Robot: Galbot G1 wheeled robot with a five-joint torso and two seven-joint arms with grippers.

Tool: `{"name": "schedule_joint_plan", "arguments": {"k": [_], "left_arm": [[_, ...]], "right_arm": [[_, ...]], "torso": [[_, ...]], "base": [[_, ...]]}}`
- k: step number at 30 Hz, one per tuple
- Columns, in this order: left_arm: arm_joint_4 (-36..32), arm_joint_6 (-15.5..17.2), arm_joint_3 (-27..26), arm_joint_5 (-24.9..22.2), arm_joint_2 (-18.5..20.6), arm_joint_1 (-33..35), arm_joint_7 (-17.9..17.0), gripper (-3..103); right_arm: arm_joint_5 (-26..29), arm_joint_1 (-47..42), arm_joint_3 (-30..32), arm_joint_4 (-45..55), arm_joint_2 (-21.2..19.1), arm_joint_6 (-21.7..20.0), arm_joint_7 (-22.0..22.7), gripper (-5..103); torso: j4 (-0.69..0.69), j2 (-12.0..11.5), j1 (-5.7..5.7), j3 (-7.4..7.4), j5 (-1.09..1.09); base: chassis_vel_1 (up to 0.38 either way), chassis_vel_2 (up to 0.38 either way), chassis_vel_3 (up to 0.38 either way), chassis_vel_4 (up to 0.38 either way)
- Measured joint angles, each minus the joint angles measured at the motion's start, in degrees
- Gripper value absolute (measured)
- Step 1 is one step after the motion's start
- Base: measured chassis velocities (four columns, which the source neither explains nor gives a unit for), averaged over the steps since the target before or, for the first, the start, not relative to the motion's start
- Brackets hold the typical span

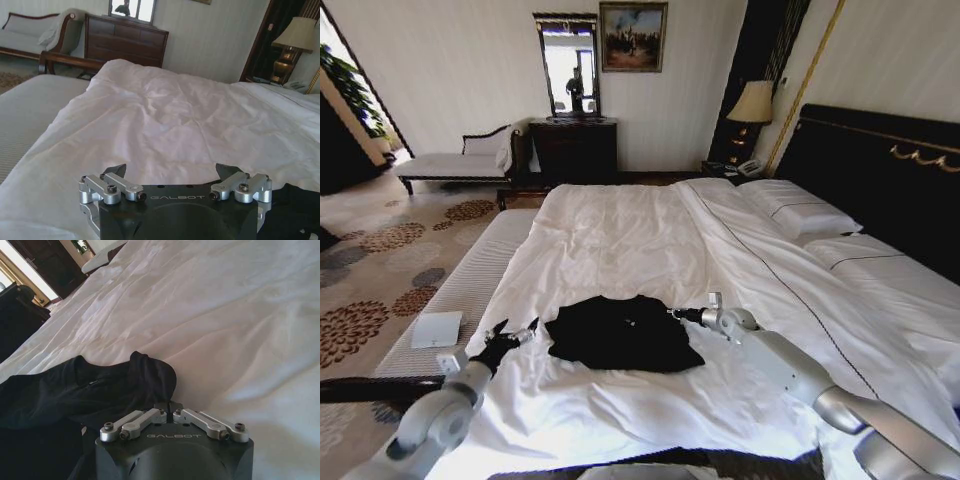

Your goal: Fold the clothes on the bed.

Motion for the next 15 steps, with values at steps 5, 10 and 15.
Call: {"name": "schedule_joint_plan", "arguments": {"k": [5, 10, 15], "left_arm": [[4.73, 1.96, 8.09, -4.90, 2.06, -11.01, -2.11, 100], [11.79, 5.09, 20.17, -8.47, 1.82, -24.47, -4.02, 100], [18.74, 11.76, 28.59, -10.82, -0.71, -32.76, -7.16, 100]], "right_arm": [[0.33, -0.13, 0.03, 0.36, -0.07, -0.13, 0.79, 1], [0.63, -0.32, 0.04, 1.04, -0.10, -0.34, 1.52, 1], [0.76, -0.48, 0.03, 1.30, -0.17, -0.51, 1.92, 1]], "torso": [[0.01, 0.00, 0.00, 0.00, 0.01], [-0.01, 0.00, 0.01, 0.00, 0.02], [0.01, 0.00, 0.01, 0.00, 0.02]], "base": [[0.000, 0.000, 0.000, 0.000], [0.000, 0.000, 0.000, 0.000], [0.000, 0.000, 0.000, 0.000]]}}
